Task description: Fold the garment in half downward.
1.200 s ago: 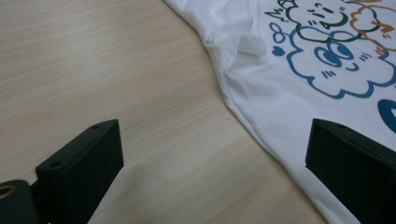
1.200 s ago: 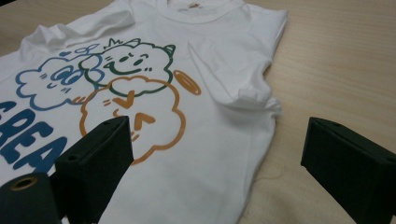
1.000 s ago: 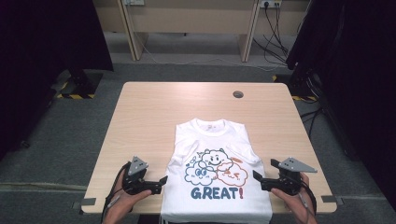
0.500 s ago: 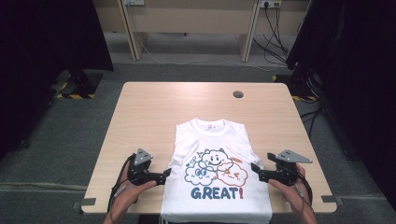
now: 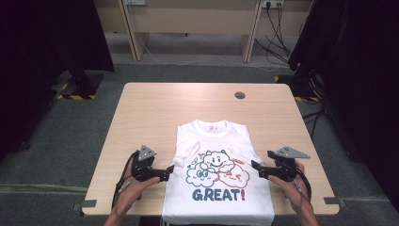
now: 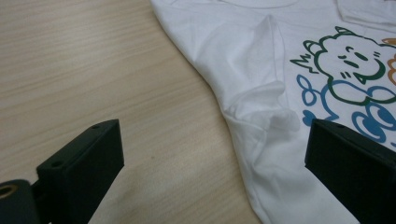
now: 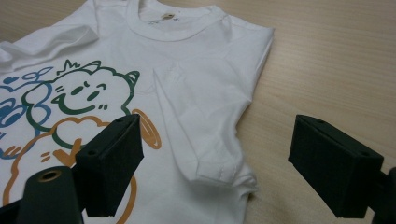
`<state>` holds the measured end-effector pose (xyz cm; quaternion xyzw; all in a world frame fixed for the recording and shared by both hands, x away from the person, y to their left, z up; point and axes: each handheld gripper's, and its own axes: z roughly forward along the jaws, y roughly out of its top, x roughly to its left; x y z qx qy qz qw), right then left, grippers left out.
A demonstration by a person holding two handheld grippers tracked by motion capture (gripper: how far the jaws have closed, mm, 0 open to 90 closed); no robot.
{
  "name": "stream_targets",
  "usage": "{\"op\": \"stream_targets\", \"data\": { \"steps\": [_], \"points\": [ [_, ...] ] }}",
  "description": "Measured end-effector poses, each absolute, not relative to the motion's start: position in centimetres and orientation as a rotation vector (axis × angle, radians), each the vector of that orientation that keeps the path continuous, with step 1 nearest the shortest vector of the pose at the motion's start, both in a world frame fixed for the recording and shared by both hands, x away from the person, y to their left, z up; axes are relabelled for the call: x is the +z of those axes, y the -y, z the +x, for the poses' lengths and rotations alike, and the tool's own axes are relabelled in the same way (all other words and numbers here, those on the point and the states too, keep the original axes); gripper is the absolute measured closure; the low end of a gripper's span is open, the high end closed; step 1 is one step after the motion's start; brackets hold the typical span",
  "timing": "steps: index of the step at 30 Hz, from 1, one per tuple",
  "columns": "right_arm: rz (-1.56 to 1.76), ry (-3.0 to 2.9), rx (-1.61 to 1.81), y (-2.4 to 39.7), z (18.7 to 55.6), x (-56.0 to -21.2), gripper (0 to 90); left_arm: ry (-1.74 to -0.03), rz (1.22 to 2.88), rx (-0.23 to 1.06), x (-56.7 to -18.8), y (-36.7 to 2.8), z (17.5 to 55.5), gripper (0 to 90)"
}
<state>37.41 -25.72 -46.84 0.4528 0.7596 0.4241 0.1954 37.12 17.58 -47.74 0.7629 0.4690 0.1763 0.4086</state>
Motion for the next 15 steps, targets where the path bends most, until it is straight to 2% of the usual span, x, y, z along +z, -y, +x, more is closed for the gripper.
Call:
{"op": "stream_targets", "data": {
  "steps": [15],
  "points": [
    [1.310, -2.164, 1.154, 24.7, 40.3, -47.4, 21.4, -1.207, 1.932, 0.429, -48.2, -16.7, 39.3, 6.0]
  ]
}}
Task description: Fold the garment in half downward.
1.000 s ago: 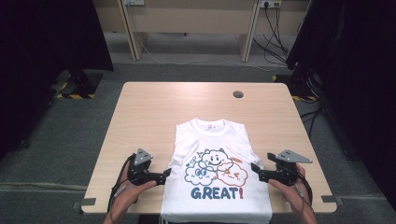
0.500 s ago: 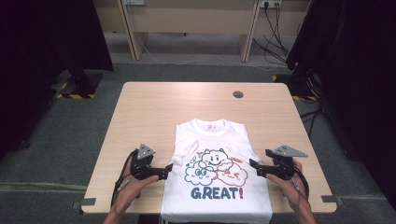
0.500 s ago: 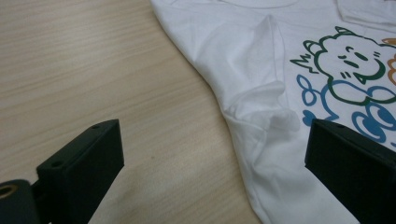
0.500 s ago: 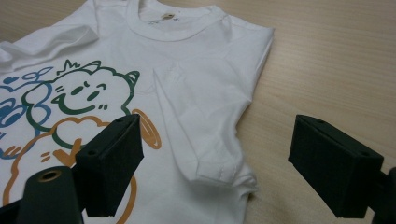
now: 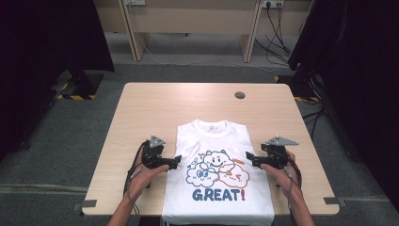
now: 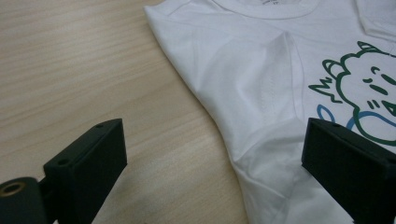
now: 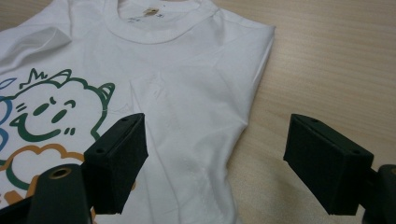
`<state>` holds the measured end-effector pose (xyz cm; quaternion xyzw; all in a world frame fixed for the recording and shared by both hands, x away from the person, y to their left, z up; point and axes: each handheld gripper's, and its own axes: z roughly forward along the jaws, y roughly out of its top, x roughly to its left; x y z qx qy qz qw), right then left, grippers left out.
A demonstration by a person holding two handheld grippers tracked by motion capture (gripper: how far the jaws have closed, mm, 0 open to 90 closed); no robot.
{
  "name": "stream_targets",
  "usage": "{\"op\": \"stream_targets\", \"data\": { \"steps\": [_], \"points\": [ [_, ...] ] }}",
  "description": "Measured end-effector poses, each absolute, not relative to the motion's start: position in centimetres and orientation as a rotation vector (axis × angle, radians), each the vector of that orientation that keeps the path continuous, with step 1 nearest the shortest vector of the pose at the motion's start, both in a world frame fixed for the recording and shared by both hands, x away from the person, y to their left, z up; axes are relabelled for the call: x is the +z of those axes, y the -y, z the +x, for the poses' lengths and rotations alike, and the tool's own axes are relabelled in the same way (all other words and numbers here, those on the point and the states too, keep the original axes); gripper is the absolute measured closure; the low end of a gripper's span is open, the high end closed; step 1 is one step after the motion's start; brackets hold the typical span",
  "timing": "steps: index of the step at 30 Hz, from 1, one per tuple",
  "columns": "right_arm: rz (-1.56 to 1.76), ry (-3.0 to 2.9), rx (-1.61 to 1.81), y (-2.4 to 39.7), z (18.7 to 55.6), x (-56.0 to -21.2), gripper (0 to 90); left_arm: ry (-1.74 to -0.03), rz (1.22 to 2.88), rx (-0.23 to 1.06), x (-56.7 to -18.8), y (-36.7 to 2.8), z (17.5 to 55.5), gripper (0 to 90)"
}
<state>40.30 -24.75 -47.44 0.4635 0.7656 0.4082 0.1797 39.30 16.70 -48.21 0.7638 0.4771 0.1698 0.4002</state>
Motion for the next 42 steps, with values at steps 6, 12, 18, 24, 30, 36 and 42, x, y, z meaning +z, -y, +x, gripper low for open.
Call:
{"op": "stream_targets", "data": {
  "steps": [6, 12, 18, 24, 30, 36, 42],
  "points": [
    [1.320, -2.167, 1.127, 24.7, 40.9, -47.5, 22.2, -1.215, 1.937, 0.424, -48.3, -16.5, 39.8, 6.2],
    [1.327, -2.172, 1.105, 24.4, 41.8, -47.3, 22.9, -1.221, 1.941, 0.417, -48.2, -15.9, 40.5, 6.1],
    [1.328, -2.177, 1.094, 24.0, 42.4, -47.1, 23.8, -1.231, 1.953, 0.419, -48.2, -15.3, 41.2, 5.9],
    [1.344, -2.180, 1.066, 23.6, 43.0, -47.2, 24.4, -1.254, 1.953, 0.428, -48.0, -14.5, 42.3, 6.0],
    [1.372, -2.168, 1.037, 23.0, 43.9, -47.2, 26.9, -1.278, 1.969, 0.447, -47.9, -13.3, 43.4, 6.3],
    [1.398, -2.156, 1.004, 22.7, 44.8, -47.4, 30.1, -1.321, 1.953, 0.458, -48.2, -12.9, 44.3, 6.4],
    [1.393, -2.160, 0.990, 22.3, 45.4, -47.7, 32.6, -1.341, 1.961, 0.478, -48.4, -12.5, 45.0, 9.8]
  ]
}}
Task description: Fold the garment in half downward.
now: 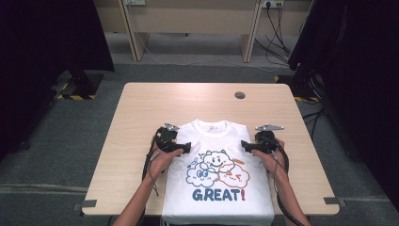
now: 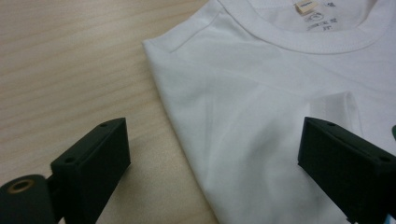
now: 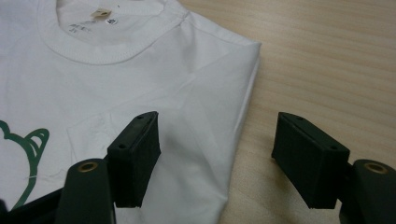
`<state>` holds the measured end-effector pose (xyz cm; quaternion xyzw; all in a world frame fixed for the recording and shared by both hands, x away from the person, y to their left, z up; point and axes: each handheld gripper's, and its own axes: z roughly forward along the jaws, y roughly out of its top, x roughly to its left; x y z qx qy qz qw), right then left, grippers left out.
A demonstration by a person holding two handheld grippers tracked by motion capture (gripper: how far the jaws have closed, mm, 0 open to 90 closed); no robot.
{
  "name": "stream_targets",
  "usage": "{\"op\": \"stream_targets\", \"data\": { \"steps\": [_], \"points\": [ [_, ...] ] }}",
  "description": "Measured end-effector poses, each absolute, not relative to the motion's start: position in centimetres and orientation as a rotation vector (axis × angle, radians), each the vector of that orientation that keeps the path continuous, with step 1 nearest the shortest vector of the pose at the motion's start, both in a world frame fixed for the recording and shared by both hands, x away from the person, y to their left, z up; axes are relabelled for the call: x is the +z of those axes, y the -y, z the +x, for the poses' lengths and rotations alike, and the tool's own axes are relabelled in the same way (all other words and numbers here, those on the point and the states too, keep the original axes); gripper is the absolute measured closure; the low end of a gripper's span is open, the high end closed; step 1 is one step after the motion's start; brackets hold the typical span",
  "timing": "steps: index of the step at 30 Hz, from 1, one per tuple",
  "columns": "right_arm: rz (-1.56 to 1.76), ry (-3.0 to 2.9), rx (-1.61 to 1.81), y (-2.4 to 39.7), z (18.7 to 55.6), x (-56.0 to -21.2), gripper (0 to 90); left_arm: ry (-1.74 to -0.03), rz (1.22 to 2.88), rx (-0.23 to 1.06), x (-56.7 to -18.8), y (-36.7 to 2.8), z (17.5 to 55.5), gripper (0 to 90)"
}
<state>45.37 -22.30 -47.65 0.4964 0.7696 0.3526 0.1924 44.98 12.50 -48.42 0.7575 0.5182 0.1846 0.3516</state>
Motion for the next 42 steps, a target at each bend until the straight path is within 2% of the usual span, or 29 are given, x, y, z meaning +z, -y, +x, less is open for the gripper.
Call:
{"op": "stream_targets", "data": {
  "steps": [3, 6, 10, 16, 18, 21, 28, 42],
  "points": [
    [1.392, -2.161, 0.979, 22.0, 45.6, -47.7, 35.0, -1.346, 1.961, 0.499, -48.4, -12.3, 45.3, 11.5],
    [1.388, -2.163, 0.975, 21.9, 45.9, -47.7, 39.5, -1.343, 1.957, 0.511, -48.3, -12.2, 45.6, 18.5],
    [1.385, -2.150, 0.971, 21.8, 46.1, -47.7, 50.1, -1.308, 1.962, 0.544, -48.3, -11.9, 45.6, 34.3],
    [1.382, -2.151, 0.973, 21.7, 46.1, -47.6, 68.4, -1.276, 1.938, 0.525, -48.4, -11.4, 45.3, 63.9],
    [1.390, -2.145, 0.993, 21.7, 46.1, -47.7, 74.5, -1.276, 1.934, 0.525, -48.3, -11.3, 45.3, 71.7],
    [1.405, -2.131, 1.021, 21.7, 46.2, -47.8, 81.8, -1.284, 1.924, 0.532, -48.3, -11.3, 45.3, 78.5],
    [1.378, -2.082, 1.026, 21.5, 46.1, -47.3, 85.6, -1.274, 1.891, 0.530, -48.1, -11.4, 45.4, 82.8],
    [1.347, -2.000, 1.092, 21.2, 46.4, -44.8, 86.2, -1.237, 1.810, 0.559, -45.4, -11.3, 46.2, 83.1]
  ]
}}
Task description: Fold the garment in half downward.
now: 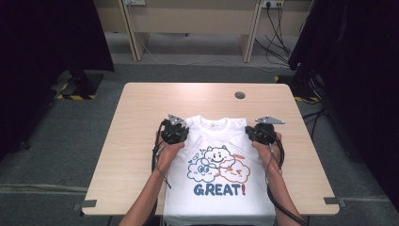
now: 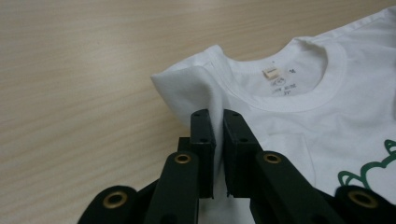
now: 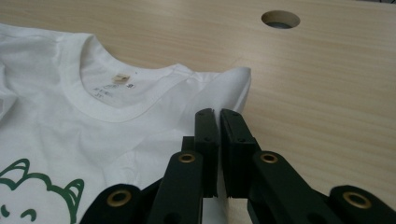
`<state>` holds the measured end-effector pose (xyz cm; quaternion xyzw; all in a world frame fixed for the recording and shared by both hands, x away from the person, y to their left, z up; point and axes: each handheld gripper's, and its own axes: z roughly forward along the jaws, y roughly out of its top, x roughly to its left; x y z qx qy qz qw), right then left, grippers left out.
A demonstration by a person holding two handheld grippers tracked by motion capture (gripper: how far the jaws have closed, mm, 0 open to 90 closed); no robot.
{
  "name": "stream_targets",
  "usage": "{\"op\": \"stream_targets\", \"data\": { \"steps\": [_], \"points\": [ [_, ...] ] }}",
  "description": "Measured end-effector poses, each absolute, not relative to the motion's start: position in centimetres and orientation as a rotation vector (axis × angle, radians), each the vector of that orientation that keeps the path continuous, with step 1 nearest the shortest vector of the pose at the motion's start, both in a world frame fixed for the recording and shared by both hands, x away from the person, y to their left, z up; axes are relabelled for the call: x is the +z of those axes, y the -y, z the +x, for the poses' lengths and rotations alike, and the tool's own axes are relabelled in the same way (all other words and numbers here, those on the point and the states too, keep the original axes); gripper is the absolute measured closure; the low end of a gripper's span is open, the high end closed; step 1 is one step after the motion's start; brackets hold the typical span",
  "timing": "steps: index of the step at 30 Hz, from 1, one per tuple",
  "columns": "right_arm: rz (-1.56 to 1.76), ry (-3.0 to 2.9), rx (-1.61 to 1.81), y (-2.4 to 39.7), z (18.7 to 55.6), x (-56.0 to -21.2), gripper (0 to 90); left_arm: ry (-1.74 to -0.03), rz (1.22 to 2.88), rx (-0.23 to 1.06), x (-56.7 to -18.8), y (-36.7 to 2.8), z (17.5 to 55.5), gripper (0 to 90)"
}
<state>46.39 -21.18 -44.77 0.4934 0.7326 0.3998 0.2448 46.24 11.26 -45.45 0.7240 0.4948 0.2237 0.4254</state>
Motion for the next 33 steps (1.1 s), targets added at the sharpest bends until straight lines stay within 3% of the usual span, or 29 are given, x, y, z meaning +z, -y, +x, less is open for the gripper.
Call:
{"op": "stream_targets", "data": {
  "steps": [19, 33],
  "points": [
    [1.256, -1.882, 1.234, 20.7, 47.3, -38.1, 86.1, -1.147, 1.657, 0.650, -38.5, -12.5, 47.5, 82.8],
    [1.168, -1.908, 1.265, 20.4, 44.7, -38.2, 86.1, -1.090, 1.655, 0.627, -39.3, -12.9, 45.1, 82.5]
  ]
}}
